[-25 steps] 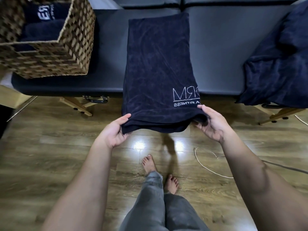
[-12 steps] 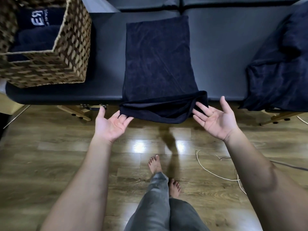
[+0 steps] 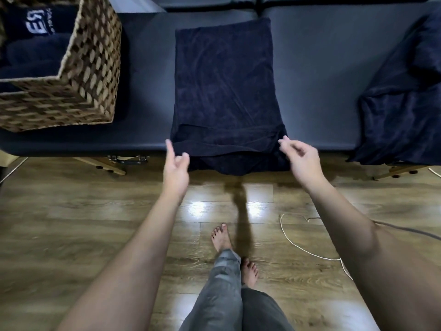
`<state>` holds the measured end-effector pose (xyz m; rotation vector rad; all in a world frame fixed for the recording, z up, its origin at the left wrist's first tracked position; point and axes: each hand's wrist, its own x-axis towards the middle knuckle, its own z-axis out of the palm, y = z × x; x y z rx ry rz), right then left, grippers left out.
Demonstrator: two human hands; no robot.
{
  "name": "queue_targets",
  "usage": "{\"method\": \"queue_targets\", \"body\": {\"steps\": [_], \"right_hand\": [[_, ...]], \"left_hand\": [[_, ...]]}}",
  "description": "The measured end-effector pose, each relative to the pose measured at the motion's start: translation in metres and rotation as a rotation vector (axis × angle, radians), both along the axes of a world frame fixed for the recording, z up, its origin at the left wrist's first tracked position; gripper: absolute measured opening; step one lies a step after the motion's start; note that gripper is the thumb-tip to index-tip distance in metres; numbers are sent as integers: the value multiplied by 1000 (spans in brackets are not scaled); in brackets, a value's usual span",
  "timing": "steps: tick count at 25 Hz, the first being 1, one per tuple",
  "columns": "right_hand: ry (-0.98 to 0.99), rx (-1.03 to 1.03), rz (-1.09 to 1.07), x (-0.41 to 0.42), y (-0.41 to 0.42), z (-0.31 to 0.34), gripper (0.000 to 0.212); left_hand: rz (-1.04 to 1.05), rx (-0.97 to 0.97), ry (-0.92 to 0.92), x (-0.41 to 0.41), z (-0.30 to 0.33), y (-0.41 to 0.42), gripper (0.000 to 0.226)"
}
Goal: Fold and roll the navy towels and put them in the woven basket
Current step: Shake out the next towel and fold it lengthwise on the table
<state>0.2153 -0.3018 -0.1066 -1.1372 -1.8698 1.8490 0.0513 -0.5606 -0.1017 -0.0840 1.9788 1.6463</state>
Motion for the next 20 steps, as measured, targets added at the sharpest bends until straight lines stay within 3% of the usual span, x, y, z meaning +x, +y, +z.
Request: {"method": "queue_targets", "body": {"steps": [2,4,6,8,9,11,13,16,18,20], "right_hand": [[-163,505,325,5,0,-12,31],[-230,795,560,8,4,-23,47],[-270,830,625,10,7,-25,43],[-267,815,634,11,9,-24,32],[-265,867,653,11,10,-26,33],[-306,1045,752,13,12,-30,52],[-411,1180,847,10,13,-32,70],[-580,1292,884,4,10,-35,97],[-658,1344,897,1,9,-38,113],[-721,1384,912,0,11,-45,121]], "left_hand": [[-326,-236,280,9,-12,-5,80],[-537,-429,429,6,-19,-8,90],[-505,-528,547,0,-24,-10,83],[-326,-477,576,-4,-29,-11,42],[-288,-434,573,-5,-30,-11,24],[-428,-431,702,-6,-30,-10,20],[-697,-499,867,-11,-30,-5,49],[-1024,-820,863,-29,-24,7,100],[-1122,-1043,883,-38,-27,6,122],[-1158,-1144,975,-45,-34,2,132]]}}
